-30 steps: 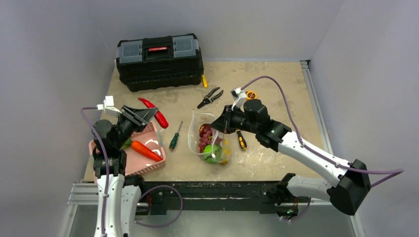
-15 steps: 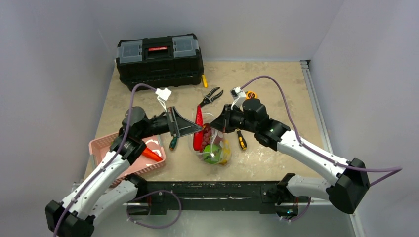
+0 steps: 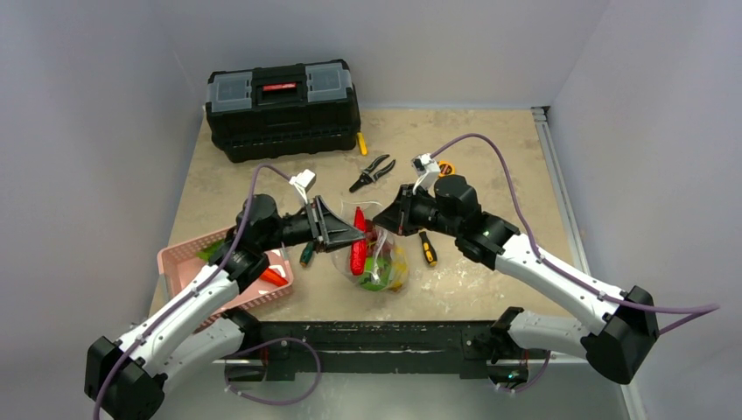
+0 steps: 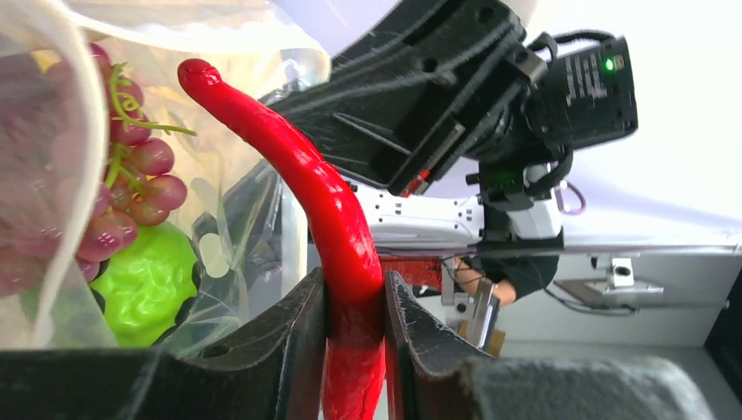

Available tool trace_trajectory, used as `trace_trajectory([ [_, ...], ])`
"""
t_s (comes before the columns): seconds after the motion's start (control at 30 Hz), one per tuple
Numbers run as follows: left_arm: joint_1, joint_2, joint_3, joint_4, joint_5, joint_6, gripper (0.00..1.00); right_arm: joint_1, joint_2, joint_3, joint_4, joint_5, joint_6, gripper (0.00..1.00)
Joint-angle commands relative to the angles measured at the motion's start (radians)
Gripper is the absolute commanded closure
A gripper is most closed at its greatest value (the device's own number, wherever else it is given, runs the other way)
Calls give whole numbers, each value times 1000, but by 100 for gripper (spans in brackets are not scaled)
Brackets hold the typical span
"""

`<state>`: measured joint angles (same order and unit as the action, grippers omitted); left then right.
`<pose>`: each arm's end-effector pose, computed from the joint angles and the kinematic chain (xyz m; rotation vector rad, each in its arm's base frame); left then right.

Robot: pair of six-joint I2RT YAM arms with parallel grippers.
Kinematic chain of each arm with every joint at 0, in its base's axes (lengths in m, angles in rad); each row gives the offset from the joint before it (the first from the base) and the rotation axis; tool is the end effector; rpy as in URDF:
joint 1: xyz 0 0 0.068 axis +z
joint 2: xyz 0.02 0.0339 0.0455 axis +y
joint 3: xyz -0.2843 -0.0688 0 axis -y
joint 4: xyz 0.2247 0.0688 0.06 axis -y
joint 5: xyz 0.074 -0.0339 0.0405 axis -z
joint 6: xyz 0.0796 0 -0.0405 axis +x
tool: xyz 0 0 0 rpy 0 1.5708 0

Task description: Place the food in the zip-top bag and seal the zipper

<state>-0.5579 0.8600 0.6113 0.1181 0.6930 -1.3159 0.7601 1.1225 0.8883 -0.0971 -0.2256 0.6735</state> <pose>0.1437 -0.1496 0.3142 -0.1528 2.1115 -1.8581 0.1853 0.2007 0.3266 -0.2568 2.0612 1.1474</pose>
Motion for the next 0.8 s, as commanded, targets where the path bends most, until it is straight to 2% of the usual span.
trace_trajectory([
  [0.0,-3,16,7,-39,-73,-99,86,0,-19,40,46,21,10,100],
  [0.13,-3,51,2,-14,-119,-116,83,0,-24,43,41,25,11,100],
  [0.33,-1,26,18,-96,-256,-46,78,-1,-36,37,33,29,10,100],
  [0.47,-1,36,40,-155,-279,-7,63,-1,-39,31,37,28,12,100],
  [0.67,-1,64,43,-141,-230,28,48,0,-28,33,49,19,16,100],
  [0.77,-1,21,93,-271,-254,120,43,0,-25,37,51,18,12,100],
])
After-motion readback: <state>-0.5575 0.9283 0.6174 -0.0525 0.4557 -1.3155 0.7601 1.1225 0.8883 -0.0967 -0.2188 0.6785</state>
